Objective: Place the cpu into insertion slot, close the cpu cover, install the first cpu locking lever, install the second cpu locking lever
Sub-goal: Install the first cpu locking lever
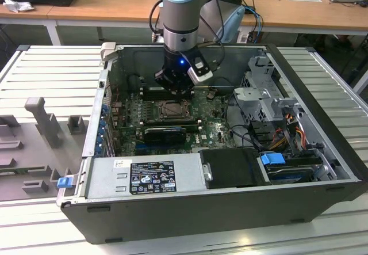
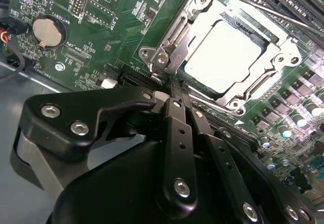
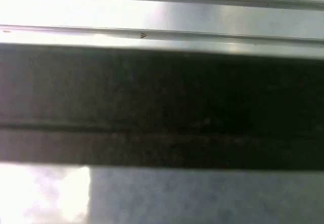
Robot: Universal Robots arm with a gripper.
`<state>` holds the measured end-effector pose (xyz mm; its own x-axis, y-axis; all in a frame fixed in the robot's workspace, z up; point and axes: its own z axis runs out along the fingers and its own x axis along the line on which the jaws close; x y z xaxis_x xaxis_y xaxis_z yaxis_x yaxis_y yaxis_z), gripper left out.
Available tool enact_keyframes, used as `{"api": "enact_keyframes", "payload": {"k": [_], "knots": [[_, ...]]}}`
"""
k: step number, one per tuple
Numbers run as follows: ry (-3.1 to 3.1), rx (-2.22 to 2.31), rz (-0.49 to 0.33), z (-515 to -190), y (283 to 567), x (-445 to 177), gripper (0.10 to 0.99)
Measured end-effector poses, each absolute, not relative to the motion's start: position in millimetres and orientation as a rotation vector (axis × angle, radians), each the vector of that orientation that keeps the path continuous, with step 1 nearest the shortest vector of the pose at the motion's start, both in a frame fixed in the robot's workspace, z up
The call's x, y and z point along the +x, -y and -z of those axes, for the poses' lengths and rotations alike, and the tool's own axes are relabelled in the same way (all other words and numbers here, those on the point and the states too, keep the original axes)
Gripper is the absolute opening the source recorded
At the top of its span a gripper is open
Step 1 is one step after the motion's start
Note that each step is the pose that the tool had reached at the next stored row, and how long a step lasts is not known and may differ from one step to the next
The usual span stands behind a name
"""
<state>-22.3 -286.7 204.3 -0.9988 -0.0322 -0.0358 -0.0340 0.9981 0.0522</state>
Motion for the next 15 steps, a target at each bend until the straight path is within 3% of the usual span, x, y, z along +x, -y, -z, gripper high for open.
{"api": "enact_keyframes", "payload": {"k": [6,15], "knots": [[-3.106,-0.052,-0.048,-201.9,285.2,-21.8,0.106],[-3.104,-0.051,-0.094,-209.0,284.4,-21.5,0.106]]}}
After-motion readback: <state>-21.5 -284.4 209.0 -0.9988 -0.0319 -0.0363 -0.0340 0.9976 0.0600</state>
